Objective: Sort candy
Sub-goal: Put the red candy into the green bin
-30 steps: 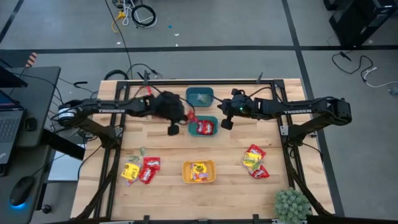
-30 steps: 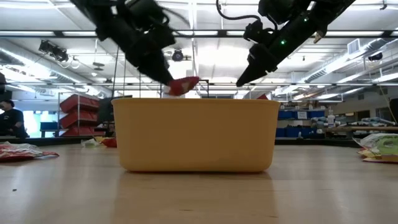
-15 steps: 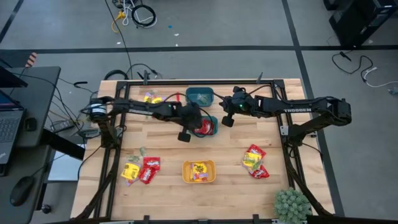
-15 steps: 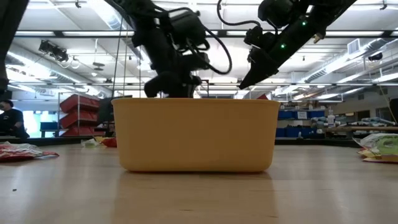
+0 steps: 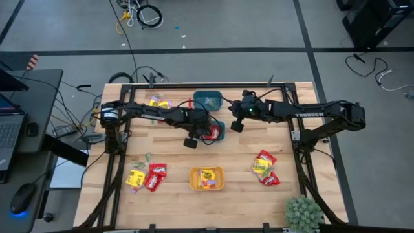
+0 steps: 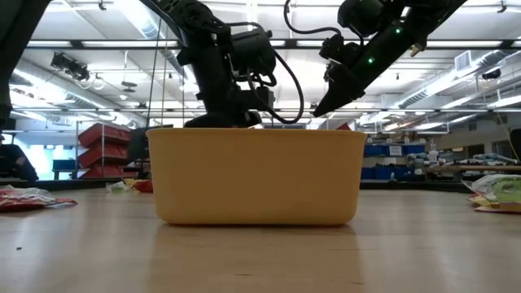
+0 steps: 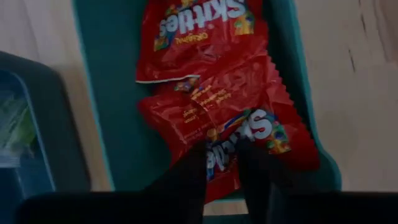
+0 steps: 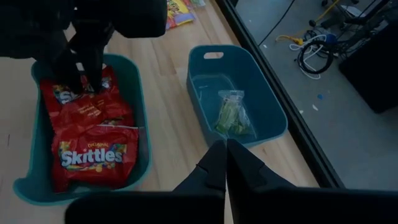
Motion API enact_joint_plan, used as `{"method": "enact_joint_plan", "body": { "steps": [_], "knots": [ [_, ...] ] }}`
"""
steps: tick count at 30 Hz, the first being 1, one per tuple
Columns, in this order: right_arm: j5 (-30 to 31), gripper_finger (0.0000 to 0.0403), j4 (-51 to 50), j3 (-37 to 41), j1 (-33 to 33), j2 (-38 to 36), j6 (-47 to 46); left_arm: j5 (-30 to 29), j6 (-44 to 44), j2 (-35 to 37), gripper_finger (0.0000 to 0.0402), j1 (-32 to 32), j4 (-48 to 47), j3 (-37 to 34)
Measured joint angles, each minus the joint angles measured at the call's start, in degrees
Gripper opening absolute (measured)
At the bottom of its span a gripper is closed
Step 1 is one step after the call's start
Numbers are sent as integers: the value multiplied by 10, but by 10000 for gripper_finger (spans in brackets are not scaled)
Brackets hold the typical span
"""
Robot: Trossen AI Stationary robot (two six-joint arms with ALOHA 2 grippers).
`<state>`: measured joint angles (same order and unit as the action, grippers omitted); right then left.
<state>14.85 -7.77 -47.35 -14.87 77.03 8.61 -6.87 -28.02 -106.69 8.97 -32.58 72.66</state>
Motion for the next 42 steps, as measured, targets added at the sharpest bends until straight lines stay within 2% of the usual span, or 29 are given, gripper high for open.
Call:
{"method": "enact_joint_plan", "body": {
  "steps": [7,11,14,18,20,22,27,34,39,42],
  "knots": [
    [0,1,-1,0,0,0,0,-6,33,0,141,-1,-22,42],
    [0,1,-2,0,0,0,0,9,55,1,140,1,-32,61],
    [0,0,-12,0,0,0,0,23,82,2,123,10,-48,52],
    [0,0,-22,0,0,0,0,22,107,26,65,23,-60,9],
    [0,0,-23,0,0,0,0,22,118,55,28,26,-61,-15],
    [0,1,-23,0,0,0,0,26,134,88,8,31,-58,-40],
    [0,1,-23,0,0,0,0,21,169,185,10,40,-22,-100],
    [0,1,-22,0,0,0,-1,21,230,286,2,44,-31,-169],
    [0,2,-18,0,0,0,0,14,283,310,3,74,-33,-255],
    [0,0,-10,0,0,0,0,-18,260,307,13,88,-31,-287]
  ]
}}
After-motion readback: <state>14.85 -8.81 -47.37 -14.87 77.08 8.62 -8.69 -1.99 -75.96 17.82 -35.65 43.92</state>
